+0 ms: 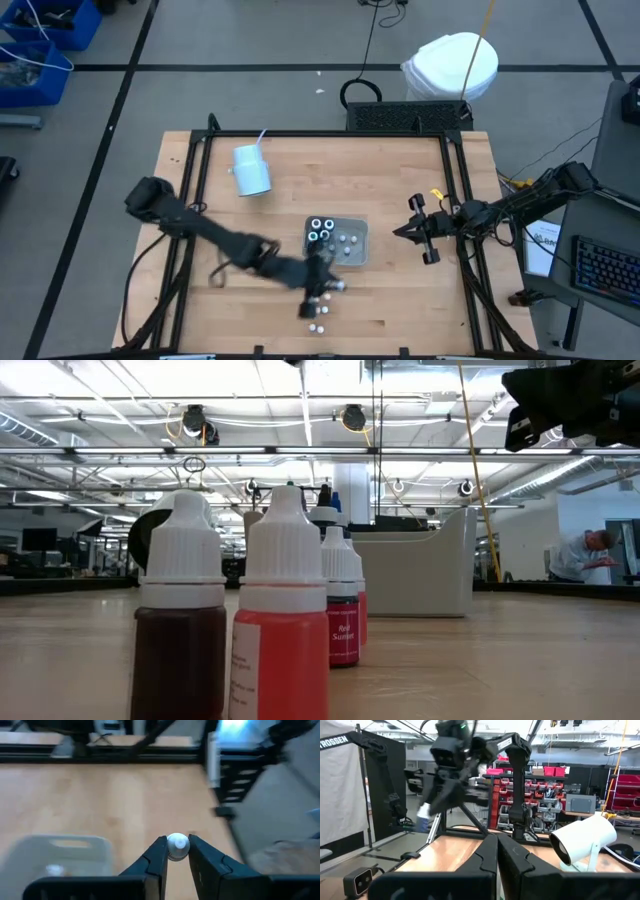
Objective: Pick & Place food coloring
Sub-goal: Put the small blue food coloring bottle into the bin
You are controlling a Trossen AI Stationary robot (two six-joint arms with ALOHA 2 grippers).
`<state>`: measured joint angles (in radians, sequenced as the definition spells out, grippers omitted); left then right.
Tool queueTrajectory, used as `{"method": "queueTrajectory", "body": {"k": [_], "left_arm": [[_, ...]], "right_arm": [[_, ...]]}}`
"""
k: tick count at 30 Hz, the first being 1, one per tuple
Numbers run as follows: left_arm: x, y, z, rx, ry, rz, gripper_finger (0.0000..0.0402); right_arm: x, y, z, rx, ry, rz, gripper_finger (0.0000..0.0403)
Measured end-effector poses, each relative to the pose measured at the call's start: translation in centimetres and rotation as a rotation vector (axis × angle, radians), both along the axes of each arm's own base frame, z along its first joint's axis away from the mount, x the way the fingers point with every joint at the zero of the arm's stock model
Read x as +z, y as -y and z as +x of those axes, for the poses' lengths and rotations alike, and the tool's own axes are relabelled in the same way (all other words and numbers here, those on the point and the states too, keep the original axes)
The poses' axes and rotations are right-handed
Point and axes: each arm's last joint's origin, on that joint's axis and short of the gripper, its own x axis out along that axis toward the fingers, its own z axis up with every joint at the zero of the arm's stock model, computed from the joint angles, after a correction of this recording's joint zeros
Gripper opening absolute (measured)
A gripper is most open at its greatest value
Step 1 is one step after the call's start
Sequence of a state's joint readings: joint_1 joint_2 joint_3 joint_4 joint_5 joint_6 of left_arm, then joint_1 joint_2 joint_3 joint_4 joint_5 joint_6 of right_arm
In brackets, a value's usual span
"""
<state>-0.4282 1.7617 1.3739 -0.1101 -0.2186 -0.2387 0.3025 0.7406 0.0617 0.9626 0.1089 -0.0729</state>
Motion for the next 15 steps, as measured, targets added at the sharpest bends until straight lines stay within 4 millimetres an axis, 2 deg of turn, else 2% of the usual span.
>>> {"method": "queueTrajectory", "body": {"k": [4,7,11,15], "left_arm": [[0.6,-3.6,3.6,0.061,-0.03,0.103,0.0071],[0.1,-5.7,5.5,0.108,-0.042,0.159,0.0071],[-2.3,-7.6,7.0,0.218,-0.104,0.178,0.0071],[-4.6,-8.2,7.5,0.375,-0.162,0.216,0.0071]], "right_arm": [[0.0,0.0,0.0,-0.004,0.001,-0.018,0.0],[-0.2,0.0,0.0,-0.004,-0.012,-0.024,0.0],[-0.2,0.0,0.0,-0.008,-0.009,-0.045,0.0],[-0.1,0.0,0.0,-0.009,-0.002,-0.046,0.0]]}}
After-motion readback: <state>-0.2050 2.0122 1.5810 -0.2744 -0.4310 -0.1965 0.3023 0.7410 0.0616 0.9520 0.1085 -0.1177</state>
